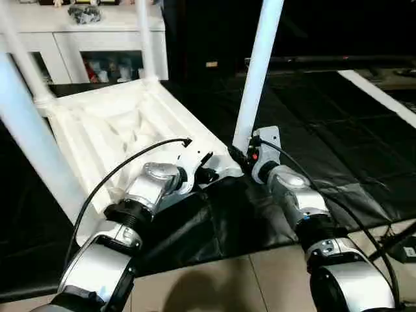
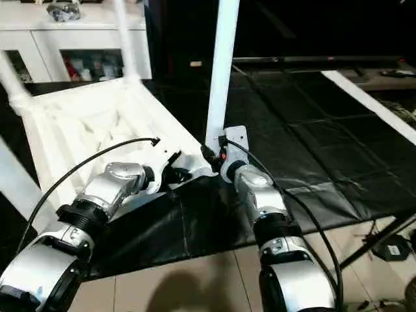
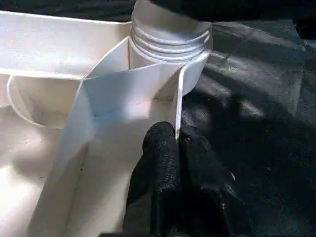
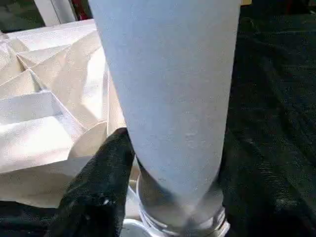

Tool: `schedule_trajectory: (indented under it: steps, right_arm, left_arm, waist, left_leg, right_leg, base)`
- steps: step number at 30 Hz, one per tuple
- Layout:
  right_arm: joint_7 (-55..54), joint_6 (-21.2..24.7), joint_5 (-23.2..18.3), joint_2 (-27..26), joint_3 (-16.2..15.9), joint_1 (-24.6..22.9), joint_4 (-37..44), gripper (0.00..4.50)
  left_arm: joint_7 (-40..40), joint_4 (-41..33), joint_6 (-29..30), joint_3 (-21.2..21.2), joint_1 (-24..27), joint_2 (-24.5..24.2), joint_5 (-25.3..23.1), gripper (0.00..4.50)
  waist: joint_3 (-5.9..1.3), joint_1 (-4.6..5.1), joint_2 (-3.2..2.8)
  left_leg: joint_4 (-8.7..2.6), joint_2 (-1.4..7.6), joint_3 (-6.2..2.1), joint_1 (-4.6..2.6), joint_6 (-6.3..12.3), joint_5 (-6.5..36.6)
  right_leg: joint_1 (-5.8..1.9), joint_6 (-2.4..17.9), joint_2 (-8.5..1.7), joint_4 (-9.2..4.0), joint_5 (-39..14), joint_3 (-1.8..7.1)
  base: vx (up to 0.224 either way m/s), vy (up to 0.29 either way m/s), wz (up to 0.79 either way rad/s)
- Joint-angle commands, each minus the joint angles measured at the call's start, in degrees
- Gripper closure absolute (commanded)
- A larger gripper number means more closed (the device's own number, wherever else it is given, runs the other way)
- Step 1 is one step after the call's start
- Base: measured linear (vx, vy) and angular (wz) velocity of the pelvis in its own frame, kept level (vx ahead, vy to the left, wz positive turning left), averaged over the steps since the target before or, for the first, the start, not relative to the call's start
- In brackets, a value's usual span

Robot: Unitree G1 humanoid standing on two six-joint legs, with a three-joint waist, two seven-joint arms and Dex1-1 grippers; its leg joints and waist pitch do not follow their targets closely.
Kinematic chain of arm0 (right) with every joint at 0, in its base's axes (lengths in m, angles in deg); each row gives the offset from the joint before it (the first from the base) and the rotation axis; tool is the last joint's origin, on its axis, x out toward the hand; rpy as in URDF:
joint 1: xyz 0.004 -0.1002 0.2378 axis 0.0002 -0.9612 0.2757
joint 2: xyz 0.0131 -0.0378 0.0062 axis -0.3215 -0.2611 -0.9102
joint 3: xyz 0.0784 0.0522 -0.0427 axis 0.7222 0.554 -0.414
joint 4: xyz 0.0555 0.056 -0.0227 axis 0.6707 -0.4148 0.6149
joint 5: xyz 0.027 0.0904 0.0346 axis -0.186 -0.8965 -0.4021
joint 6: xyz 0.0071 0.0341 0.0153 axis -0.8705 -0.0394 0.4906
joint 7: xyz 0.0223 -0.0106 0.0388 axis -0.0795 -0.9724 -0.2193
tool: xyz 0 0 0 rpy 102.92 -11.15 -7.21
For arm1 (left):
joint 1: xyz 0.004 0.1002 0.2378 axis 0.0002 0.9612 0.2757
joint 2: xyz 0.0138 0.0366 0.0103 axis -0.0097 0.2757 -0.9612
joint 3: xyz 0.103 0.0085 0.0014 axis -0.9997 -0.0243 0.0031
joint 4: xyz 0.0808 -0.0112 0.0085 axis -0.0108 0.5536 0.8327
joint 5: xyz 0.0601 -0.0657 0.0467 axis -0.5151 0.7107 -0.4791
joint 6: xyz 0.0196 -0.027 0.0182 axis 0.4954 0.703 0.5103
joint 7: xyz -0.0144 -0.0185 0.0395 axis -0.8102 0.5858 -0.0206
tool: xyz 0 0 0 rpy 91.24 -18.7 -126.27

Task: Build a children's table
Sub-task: Rotate leg to tighten

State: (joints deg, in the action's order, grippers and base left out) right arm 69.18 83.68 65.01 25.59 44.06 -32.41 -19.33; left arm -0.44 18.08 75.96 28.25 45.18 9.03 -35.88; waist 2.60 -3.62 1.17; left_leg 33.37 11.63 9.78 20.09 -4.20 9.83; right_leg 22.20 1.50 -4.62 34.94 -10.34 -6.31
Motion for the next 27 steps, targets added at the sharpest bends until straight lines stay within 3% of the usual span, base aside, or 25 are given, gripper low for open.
schedule_trajectory:
  steps: [1, 5, 6, 9, 13, 16, 17, 19, 22, 27]
  right_arm:
    - [3.67, 1.93, 0.28, -4.64, -3.67, -2.34, -1.22, 1.52]
    - [4.93, -0.69, 0.66, -2.6, -3.76, -3.0, -1.02, 1.15]
    - [6.08, -1.64, 0.81, -1.68, -3.78, -3.4, -0.82, 1.06]
    - [10.94, -2.33, 0.48, 1.4, -3.99, -5.15, 1.4, 0.8]
    - [21.96, -1.99, -0.93, 8.01, -4.4, -7.73, 6.05, 0.38]
    - [29.12, -2.46, -1.53, 11.66, -5.4, -8.6, 8.42, 0.34]
    - [35.13, -3.14, -2.09, 14.59, -6.25, -8.95, 9.91, 0.34]
    - [40.72, -3.54, -2.96, 16.82, -6.73, -8.77, 10.68, 0.34]
    - [47.95, -2.75, -4.13, 19.05, -7.74, -7.89, 11.24, 0.34]
    - [56.38, -2.9, -4.0, 20.52, -9.78, -5.71, 9.73, 0.34]
  left_arm:
    - [-0.5, -2.78, -2.5, 0.39, -2.1, 0.78, 0.04, 4.5]
    - [-3.74, -2.7, -4.27, -0.7, -1.22, -1.21, -0.72, 4.5]
    - [-4.65, -2.71, -4.42, -0.93, -0.91, -1.87, -0.68, 4.5]
    - [-8.65, -3.37, -5.77, -1.92, 0.17, -3.96, -0.65, 4.5]
    - [-16.85, -4.22, -10.11, -3.75, 1.88, -7.9, -0.93, 4.5]
    - [-21.89, -4.79, -11.95, -4.35, 2.74, -9.67, -0.52, 4.5]
    - [-26.48, -5.55, -13.53, -5.04, 3.53, -11.16, -0.05, 4.5]
    - [-30.16, -5.89, -15.67, -6.03, 4.06, -12.49, 0.05, 4.5]
    - [-34.24, -6.0, -17.44, -6.96, 4.32, -13.59, 0.5, 4.5]
    - [-40.23, -6.71, -18.15, -8.58, 4.29, -14.62, 0.81, 4.5]
  waist:
    - [-3.42, -0.59, 0.18]
    - [-3.57, -0.54, 0.07]
    - [-3.62, -0.51, 0.33]
    - [-3.68, -0.62, 0.27]
    - [-3.61, -1.09, 0.28]
    - [-3.63, -1.7, 0.37]
    - [-3.55, -1.76, 0.68]
    - [-3.52, -2.46, 0.47]
    - [-3.54, -3.03, 0.73]
    - [-3.49, -3.78, 0.66]
  left_leg:
    - [-3.68, 1.31, -0.33, 0.16, 2.12, 12.36]
    - [-3.77, 1.46, -0.39, 0.36, 1.77, 11.15]
    - [-3.74, 1.53, -0.33, 0.33, 1.78, 10.94]
    - [-3.65, 1.67, -0.25, 0.37, 2.65, 9.99]
    - [-3.53, 1.74, -0.06, 0.33, 3.58, 9.83]
    - [-3.51, 1.77, -0.06, 0.35, 3.55, 10.34]
    - [-3.54, 1.93, 0.0, 0.32, 3.57, 10.34]
    - [-3.41, 2.16, 0.15, 0.11, 3.81, 10.26]
    - [-3.39, 2.24, 0.25, 0.11, 3.76, 10.13]
    - [-3.36, 2.45, 0.21, -0.04, 3.31, 10.64]
  right_leg:
    - [-2.68, 9.16, -4.37, -5.13, -16.73, 3.37]
    - [-2.89, 8.82, -4.35, -5.01, -16.34, 3.44]
    - [-2.8, 9.02, -4.32, -4.92, -15.39, 3.48]
    - [-2.83, 10.25, -4.19, -4.41, -11.66, 3.59]
    - [-2.77, 10.69, -4.12, -4.45, -10.62, 3.68]
    - [-2.87, 10.72, -4.19, -4.45, -11.4, 3.59]
    - [-2.68, 10.64, -4.22, -4.37, -11.36, 3.69]
    - [-2.43, 10.91, -4.09, -4.19, -11.15, 3.7]
    - [-2.35, 11.22, -4.13, -4.05, -10.65, 3.72]
    - [-2.02, 11.99, -4.29, -3.94, -11.58, 3.76]
  base:
    - [0.0, 0.0, 0.0]
    - [0.0, 0.0, 0.0]
    - [0.0, 0.0, 0.0]
    - [0.0, 0.0, 0.0]
    - [0.0, 0.0, 0.0]
    - [0.0, 0.0, 0.0]
    - [0.0, 0.0, 0.0]
    - [0.0, 0.0, 0.0]
    - [0.0, 0.0, 0.0]
    - [0.0, 0.0, 0.0]
